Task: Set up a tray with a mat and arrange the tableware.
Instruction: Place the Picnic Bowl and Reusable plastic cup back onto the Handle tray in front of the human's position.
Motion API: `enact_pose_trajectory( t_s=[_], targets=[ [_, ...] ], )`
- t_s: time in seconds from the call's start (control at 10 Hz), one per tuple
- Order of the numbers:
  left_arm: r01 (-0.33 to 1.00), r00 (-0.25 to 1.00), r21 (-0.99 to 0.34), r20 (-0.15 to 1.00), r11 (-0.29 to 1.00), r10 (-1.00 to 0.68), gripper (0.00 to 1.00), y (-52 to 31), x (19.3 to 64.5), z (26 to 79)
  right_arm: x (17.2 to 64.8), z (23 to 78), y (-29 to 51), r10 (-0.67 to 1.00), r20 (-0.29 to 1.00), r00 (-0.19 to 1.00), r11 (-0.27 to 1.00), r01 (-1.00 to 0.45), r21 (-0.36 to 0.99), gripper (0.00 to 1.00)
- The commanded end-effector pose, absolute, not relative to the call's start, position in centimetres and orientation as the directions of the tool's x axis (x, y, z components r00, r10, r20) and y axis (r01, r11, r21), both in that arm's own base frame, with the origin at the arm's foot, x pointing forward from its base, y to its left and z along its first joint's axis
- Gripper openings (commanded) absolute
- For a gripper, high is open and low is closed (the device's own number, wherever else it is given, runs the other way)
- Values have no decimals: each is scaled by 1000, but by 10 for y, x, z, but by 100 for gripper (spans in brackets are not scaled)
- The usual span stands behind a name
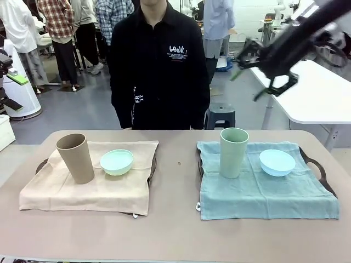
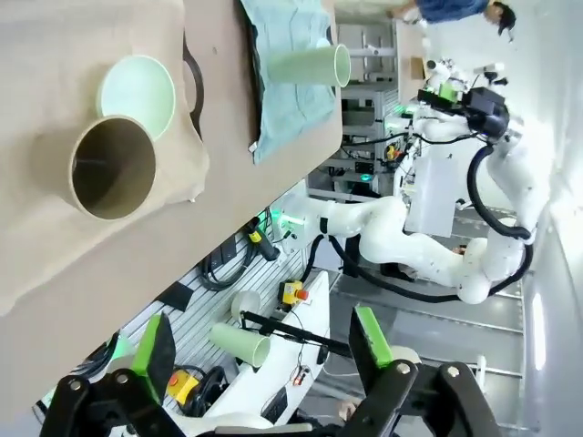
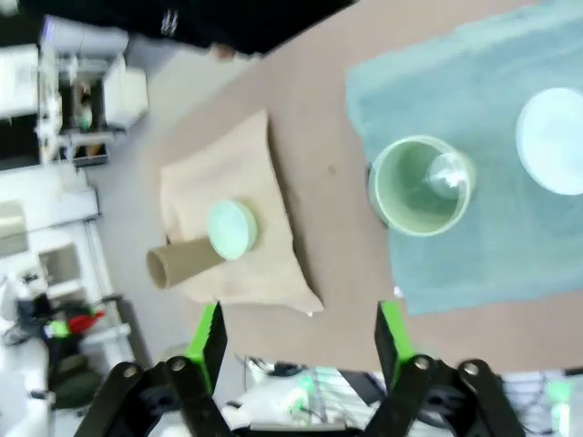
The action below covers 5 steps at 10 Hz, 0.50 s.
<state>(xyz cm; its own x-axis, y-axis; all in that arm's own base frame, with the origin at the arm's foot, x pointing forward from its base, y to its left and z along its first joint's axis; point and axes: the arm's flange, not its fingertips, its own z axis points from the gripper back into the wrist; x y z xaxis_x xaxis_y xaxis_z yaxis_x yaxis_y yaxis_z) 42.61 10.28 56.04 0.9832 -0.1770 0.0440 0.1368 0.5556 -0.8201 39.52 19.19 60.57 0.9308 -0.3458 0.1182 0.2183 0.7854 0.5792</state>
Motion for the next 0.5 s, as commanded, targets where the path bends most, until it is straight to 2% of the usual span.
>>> enact_pose_trajectory(
  t_s=[0.0,0.1,0.3,0.4],
  targets=[
    [138,983,-821,46,555,-176,100,103,425,561,395,600,158,-402,99,910,760,271,591,85],
    [113,983,-846,18,521,-183,100,100,430,557,407,597,159,-329,18,944,711,236,662,85],
    [50,985,-891,-31,451,-169,100,114,428,550,409,582,55,-324,-160,932,485,309,818,85],
    [36,985,-900,-41,435,-166,100,119,425,551,397,573,8,-196,-169,966,438,241,866,85]
  ],
)
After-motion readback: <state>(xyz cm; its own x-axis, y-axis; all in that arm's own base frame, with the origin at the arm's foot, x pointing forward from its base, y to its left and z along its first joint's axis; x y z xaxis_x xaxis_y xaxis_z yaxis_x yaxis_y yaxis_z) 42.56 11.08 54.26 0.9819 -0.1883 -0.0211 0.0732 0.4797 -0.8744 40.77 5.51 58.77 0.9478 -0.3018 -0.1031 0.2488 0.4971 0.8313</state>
